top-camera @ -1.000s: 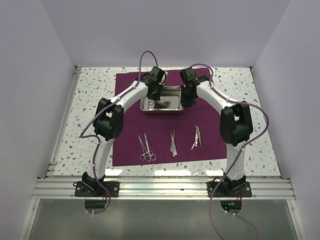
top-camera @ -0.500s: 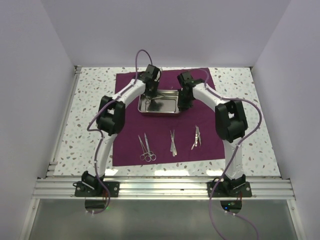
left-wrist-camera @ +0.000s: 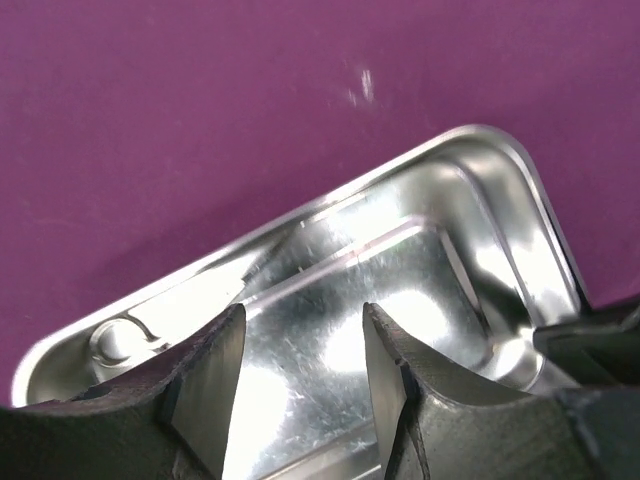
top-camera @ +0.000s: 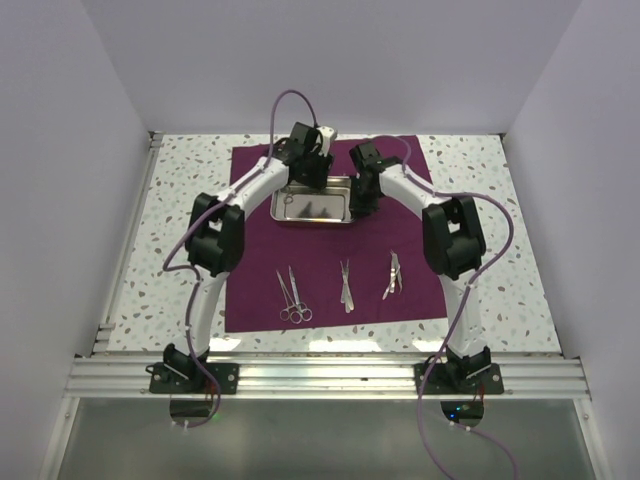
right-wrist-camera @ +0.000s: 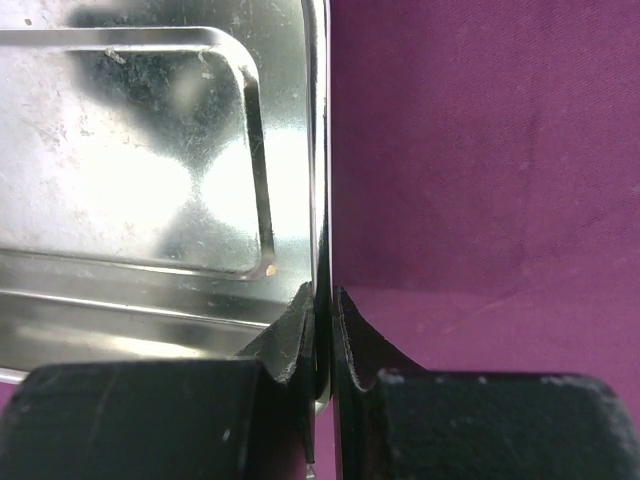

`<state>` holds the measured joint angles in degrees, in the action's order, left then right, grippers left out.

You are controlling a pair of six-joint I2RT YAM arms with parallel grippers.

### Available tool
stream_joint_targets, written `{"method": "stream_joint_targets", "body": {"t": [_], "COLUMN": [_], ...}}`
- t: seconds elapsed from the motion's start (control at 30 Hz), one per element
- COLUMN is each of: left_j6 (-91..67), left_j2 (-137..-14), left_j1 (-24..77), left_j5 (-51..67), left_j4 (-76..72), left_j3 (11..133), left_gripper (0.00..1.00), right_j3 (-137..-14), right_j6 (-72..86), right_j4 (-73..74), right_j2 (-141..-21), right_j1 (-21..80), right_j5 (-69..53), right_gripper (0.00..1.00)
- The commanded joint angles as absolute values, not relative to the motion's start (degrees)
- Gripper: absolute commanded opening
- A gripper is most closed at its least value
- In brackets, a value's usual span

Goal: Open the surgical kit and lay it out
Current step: Place the container in the surgical kit.

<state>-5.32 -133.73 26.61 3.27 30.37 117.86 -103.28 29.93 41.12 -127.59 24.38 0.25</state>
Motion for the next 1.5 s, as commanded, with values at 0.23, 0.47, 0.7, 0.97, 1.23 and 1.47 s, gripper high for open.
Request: {"method": "stream_joint_targets", "body": {"t": [0.23,0.47,0.7,0.97,1.23,1.47], "left_j6": [-1.7,-0.3,4.6,7.5,7.6,7.8], "left_j2": [-135.8,-137.3,-138.4,-131.8,-135.9,-142.6], "left_j1": [25.5,24.2,23.4,23.5,21.5,20.5], "left_j5": [3.4,0.3,-1.7,-4.2,-1.4,18.0], "left_j4": [29.3,27.9,25.5,16.0,18.9,25.5], "left_j3": [114.8,116.3,116.0,109.3,111.3,113.5], "left_gripper": [0.54,0.53,0.5,0.49,0.49,0.52], "right_j3": [-104.3,-103.3,-103.1,-103.2,-105.2,-105.2], "right_j6": [29.6,29.1,28.5,27.9,28.0,27.2], "right_j4": [39.7,39.3,39.0,39.3,39.8,40.3], "right_j2": [-129.4,-130.4,-131.8,-132.8,-134.3,-134.1], "right_j1": [24.6,24.7,24.6,24.6,24.7,24.6], "right_j5": [-1.8,-2.0,-2.5,-2.6,-3.2,-3.0], "right_gripper": [0.0,0.0,0.0,0.0,0.0,0.0]}}
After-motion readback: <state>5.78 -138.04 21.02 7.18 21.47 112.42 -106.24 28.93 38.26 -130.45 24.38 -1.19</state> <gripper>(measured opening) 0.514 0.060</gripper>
